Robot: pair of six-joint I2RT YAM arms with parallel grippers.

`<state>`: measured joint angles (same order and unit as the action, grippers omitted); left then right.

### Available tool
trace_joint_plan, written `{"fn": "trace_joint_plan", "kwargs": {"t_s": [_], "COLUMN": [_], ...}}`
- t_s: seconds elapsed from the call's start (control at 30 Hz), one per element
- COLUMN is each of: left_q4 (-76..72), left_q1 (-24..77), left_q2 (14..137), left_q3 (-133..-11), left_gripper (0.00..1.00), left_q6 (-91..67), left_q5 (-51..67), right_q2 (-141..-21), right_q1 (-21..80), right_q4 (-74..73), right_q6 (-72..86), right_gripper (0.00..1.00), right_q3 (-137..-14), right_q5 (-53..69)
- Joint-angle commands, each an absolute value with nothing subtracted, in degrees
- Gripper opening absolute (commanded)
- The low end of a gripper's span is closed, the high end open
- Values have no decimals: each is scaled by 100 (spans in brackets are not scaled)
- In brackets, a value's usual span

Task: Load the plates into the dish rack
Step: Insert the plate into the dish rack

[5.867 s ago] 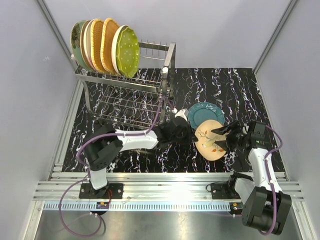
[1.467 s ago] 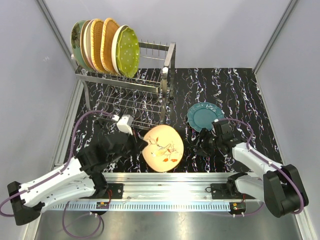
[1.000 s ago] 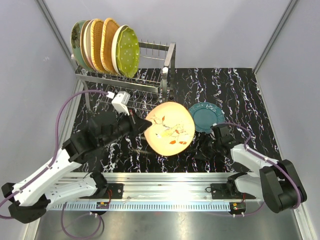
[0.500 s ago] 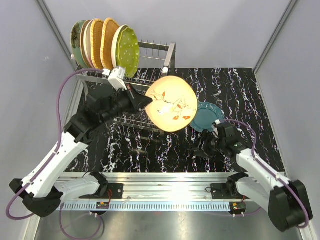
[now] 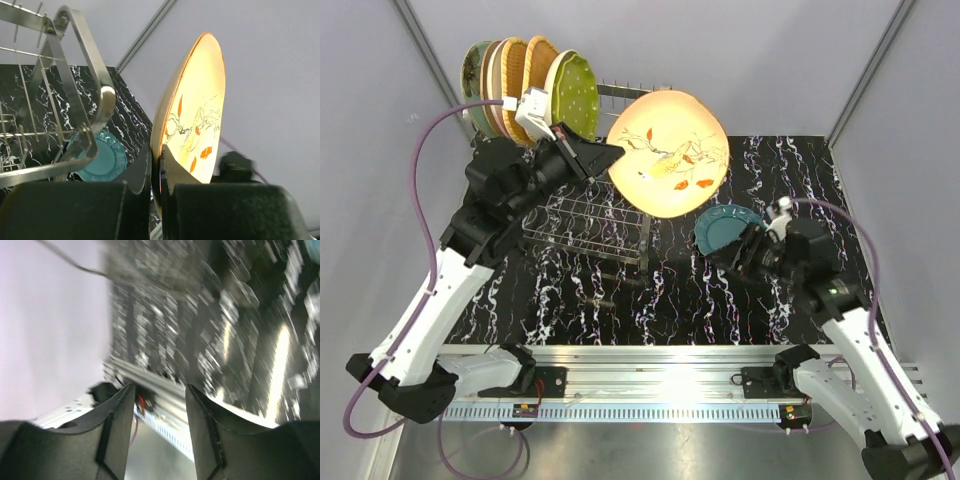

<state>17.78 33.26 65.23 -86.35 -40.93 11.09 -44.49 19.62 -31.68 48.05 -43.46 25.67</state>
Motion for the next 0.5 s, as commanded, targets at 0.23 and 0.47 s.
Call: {"fn": "trace_joint_plan", "kwargs": {"t_s": [0.23,0.47], "left_q4": [151,-404], "left_q1": [2506,2171], "left_q2": [6750,6917], "left_q3": [-9325,-9413], "left_gripper": [0,0], "left_q6": [-4430,-4764], "left_q5": [1231,1511], "right_q2": [-5193,-5791], "right_q1": [2056,2381], "right_q4": [-2206,-1802], "right_q6": [3964,3964], "right_gripper": [46,45], "right_q3": [-6634,-7092], "right_q5": [2936,2830]}}
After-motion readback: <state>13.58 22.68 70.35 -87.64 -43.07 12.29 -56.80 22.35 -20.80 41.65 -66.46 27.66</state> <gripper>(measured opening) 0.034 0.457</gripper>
